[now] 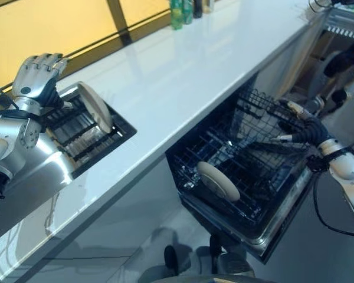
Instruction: Pick up plates and place into dishwasher.
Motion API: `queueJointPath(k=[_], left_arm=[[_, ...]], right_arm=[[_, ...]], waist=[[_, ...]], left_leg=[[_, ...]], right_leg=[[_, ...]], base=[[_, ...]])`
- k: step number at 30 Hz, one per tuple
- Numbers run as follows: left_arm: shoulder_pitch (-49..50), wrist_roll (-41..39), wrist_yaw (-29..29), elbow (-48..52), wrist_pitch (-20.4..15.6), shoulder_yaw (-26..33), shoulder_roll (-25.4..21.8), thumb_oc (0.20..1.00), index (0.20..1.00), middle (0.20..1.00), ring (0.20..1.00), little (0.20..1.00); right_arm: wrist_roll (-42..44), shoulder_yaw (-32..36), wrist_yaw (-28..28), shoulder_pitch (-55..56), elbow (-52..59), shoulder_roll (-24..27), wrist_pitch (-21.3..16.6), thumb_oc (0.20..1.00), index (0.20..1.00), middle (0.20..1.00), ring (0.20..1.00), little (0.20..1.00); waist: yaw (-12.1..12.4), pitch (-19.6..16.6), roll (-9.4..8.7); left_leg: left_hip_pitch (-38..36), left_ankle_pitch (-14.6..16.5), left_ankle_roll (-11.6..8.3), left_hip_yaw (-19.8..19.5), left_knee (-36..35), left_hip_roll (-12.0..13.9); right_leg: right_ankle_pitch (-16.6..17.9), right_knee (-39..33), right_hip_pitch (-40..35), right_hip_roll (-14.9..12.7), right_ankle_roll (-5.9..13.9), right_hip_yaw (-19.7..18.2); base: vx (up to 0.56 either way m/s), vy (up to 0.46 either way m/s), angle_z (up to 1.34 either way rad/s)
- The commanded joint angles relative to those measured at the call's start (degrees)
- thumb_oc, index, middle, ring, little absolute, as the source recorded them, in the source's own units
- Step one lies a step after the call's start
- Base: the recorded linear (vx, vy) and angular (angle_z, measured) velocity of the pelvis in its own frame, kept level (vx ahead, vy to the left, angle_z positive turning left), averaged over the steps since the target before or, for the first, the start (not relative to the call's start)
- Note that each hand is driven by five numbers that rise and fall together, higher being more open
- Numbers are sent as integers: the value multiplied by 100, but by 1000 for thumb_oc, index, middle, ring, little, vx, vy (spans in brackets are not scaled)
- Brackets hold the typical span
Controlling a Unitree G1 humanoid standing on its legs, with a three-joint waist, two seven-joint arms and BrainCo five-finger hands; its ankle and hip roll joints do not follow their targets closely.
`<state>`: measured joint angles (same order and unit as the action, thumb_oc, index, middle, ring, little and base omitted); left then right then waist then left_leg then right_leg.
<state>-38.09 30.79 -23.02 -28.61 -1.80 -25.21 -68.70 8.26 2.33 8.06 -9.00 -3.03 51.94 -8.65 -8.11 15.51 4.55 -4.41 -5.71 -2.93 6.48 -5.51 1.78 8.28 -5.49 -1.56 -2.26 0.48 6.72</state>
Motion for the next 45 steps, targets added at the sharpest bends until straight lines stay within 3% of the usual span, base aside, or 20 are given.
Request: queueJointPath(k=[1,6,11,24,29,31,32,33,34,45], left_arm=[[-225,294,-573,-314,251,421,-457,1000,1000,1000,1000,1000],[-799,563,-428,-504,536,-127,-429,1000,1000,1000,1000,1000],[-1421,824,68,-677,681,-769,-481,1000,1000,1000,1000,1000],[-2095,1410,644,-937,577,-1452,-420,1000,1000,1000,1000,1000],[-2432,1886,1746,-1212,573,-1913,-361,1000,1000,1000,1000,1000],[-2440,1961,1939,-1342,589,-1997,-334,1000,1000,1000,1000,1000],[-2467,1968,2078,-1366,585,-2043,-347,671,671,671,671,671],[-2485,1941,2140,-1371,597,-2094,-354,492,492,492,492,492],[-2458,1883,2117,-1374,604,-2090,-364,200,200,200,200,200],[-2231,1706,1335,-1537,198,-1753,-372,200,200,200,200,200]], right_arm=[[355,267,297,48,537,213,-391,1000,1000,1000,1000,1000],[385,-126,235,-424,527,256,-399,1000,1000,1000,1000,1000],[457,-519,-37,-1057,577,350,-249,1000,1000,1000,1000,1000],[602,-829,-322,-1605,497,450,-41,1000,1000,1000,1000,1000],[723,-940,-490,-1804,427,473,-120,1000,1000,1000,1000,1000],[734,-995,-560,-1877,431,466,-159,1000,1000,1000,1000,1000],[725,-1023,-602,-1905,444,485,-188,1000,1000,1000,1000,1000],[748,-1037,-607,-1924,488,492,-189,1000,1000,1000,1000,1000],[774,-1031,-606,-1910,529,505,-221,1000,1000,1000,1000,1000],[653,-839,-584,-1677,716,457,-441,1000,1000,1000,1000,1000]], waist=[[-22,119,-146],[-54,282,-166],[-21,524,-203],[-8,831,-272],[-12,937,-312],[-9,964,-322],[-5,970,-320],[-10,970,-319],[-5,968,-319],[8,747,-257]], left_leg=[[-28,673,132,50,57,-269],[135,637,129,88,89,-283],[354,584,125,87,111,-297],[699,496,134,120,109,-324],[831,462,142,143,99,-324],[852,450,141,136,94,-327],[855,452,144,134,89,-328],[848,447,142,127,87,-333],[841,449,141,123,84,-332],[704,495,129,54,74,-350]], right_leg=[[-588,243,-24,-372,687,-176],[-552,305,182,-387,675,-222],[-498,370,428,-396,689,-227],[-404,453,855,-407,706,-151],[-360,468,1011,-397,724,-137],[-343,461,1032,-390,727,-141],[-341,454,1033,-390,729,-120],[-334,444,1022,-383,728,-121],[-337,440,1011,-383,729,-110],[-405,392,825,-375,687,-42]], base=[[9,68,-4],[-40,55,-12],[-85,26,-6],[-55,37,0],[-75,16,-1],[-51,-9,-3],[-32,-13,-6],[-30,-14,-7],[-24,-16,-5],[-4,-19,1]])
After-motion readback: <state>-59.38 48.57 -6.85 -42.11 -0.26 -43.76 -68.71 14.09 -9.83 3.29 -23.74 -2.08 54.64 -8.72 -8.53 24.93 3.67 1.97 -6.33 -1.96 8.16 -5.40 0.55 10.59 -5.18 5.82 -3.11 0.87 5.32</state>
